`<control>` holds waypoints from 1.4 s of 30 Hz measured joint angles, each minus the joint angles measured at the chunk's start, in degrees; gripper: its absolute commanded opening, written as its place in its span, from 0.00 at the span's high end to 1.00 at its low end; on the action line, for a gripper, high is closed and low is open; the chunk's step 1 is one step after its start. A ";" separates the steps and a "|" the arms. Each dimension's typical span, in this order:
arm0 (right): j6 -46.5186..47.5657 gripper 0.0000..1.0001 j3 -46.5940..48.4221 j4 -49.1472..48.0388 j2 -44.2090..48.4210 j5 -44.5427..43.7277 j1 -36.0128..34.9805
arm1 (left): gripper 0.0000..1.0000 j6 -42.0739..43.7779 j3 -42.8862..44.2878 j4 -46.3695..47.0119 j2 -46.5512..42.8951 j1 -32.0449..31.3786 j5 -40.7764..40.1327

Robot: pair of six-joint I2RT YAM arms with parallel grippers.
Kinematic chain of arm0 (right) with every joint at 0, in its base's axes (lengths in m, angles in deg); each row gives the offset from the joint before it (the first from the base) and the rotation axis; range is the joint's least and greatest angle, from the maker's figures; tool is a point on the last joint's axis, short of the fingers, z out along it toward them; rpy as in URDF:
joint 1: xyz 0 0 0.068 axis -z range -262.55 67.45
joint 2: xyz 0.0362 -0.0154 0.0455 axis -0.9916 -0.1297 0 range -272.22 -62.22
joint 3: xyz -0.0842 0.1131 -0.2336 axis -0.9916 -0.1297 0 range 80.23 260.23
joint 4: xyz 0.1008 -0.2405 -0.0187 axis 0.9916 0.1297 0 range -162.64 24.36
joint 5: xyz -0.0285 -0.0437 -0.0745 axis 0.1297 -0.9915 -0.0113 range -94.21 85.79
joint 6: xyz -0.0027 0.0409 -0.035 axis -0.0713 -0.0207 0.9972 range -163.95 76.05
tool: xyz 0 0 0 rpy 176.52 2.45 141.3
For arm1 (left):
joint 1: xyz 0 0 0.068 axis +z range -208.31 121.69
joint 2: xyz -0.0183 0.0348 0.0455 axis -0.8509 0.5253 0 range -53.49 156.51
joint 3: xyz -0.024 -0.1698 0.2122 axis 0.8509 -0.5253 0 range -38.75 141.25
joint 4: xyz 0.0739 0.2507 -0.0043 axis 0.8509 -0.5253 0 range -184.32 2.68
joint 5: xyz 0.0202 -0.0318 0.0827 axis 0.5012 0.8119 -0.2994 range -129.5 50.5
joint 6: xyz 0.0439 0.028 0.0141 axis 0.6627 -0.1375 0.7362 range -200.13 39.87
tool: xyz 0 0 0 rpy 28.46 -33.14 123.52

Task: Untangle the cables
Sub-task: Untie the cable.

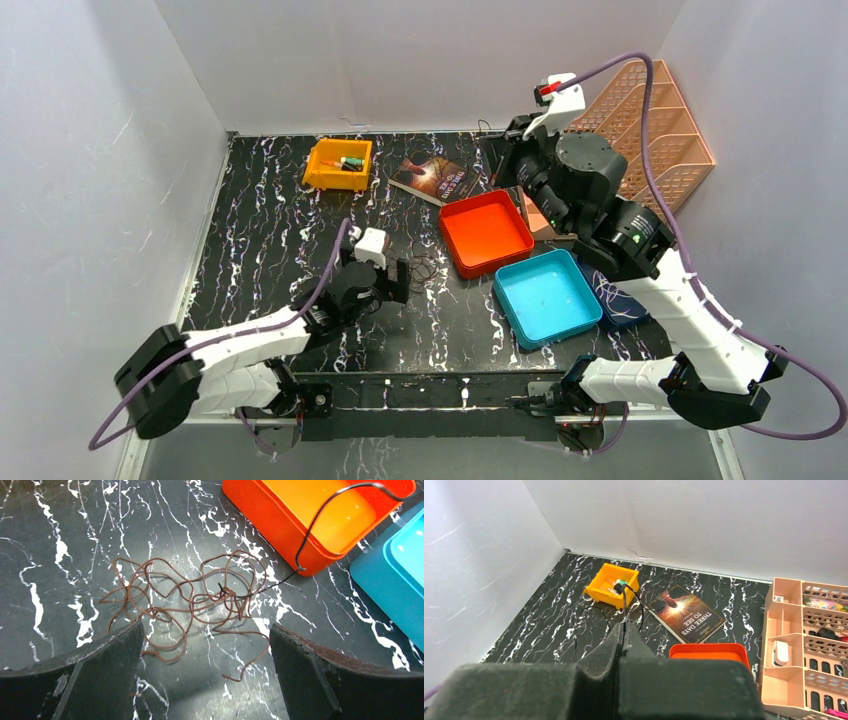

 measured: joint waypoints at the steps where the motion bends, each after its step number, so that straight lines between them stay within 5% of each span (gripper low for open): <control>1: -0.04 1.00 0.31 0.26 0.04 0.46 0.00 | 0.08 0.20 -0.26 3.02 1.66 0.00 -0.46; 8: -1.31 1.00 2.67 0.92 0.70 4.46 0.00 | 0.11 1.46 -1.88 13.27 16.02 0.02 -1.01; 19: -2.29 1.00 6.03 0.94 1.27 6.03 0.00 | 0.38 3.67 1.66 19.65 28.26 1.44 -0.92; 28: 1.66 1.00 9.92 -1.79 4.07 0.96 0.00 | 0.84 1.81 1.75 20.02 29.44 3.76 -0.04; 42: 10.71 1.00 10.82 -8.66 10.27 -10.45 0.00 | 1.00 -3.98 -2.93 15.74 22.21 10.25 2.12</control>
